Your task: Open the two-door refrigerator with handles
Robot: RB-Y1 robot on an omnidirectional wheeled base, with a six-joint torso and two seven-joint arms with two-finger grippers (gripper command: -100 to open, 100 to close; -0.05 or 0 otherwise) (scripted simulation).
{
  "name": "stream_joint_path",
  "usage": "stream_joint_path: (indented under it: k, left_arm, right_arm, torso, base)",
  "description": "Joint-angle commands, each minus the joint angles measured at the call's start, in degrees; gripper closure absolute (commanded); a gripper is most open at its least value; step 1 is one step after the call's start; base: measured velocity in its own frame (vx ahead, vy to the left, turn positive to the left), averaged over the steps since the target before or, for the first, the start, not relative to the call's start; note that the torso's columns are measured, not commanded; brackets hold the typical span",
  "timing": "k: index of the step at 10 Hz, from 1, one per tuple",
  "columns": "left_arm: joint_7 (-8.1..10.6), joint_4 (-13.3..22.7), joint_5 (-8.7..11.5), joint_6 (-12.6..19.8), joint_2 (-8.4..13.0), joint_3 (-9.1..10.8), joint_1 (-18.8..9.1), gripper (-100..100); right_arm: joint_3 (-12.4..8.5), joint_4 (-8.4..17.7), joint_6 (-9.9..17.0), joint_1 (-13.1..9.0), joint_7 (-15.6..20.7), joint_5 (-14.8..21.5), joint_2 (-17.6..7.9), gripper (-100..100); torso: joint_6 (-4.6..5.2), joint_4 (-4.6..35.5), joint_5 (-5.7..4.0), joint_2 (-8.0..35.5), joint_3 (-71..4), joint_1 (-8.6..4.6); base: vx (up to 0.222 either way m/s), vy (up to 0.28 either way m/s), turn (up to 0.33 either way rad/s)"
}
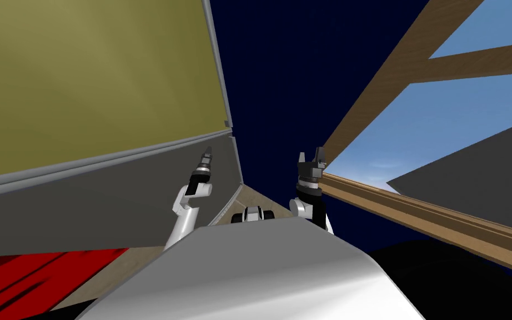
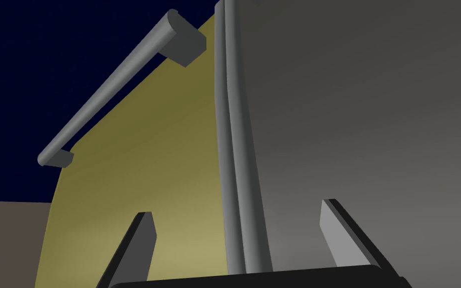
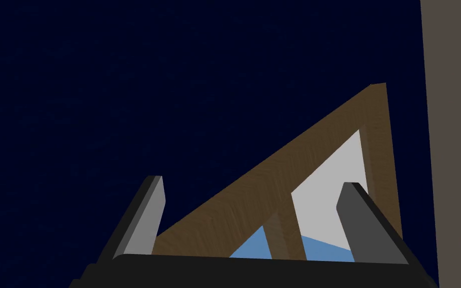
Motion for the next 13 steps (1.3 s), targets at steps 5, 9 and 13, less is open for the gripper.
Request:
stream_joint_path:
  k: [5,9,13]
  left_arm:
    - [-4.10,7.4,-0.6,5.8,1.7,1.25,-10.9,-100]
    - [-6.57,11.8,-0.8,9.8,3.0,1.98,-17.1,-100]
    - [-8.86,16.2,-0.9,13.7,4.4,2.63,-23.7,-100]
  right_arm:
    - [0.0,0.0,0.0,0.0,0.0,0.0,0.0,0]
    - [0.0,0.0,0.0,0.0,0.0,0.0,0.0,0]
    - [0.0,0.0,0.0,0.0,0.0,0.0,0.0,0]
  torso:
    - [0.06,0.0,0.00,0.0,0.0,0.01]
    - [0.06,0.0,0.00,0.0,0.0,-0.01]
    - [0.05,0.0,0.01,0.0,0.0,0.01]
  base:
    - [-0.035,0.027,-0.168]
    - [-0.037,0.021,-0.167]
    - [-0.029,0.015,-0.144]
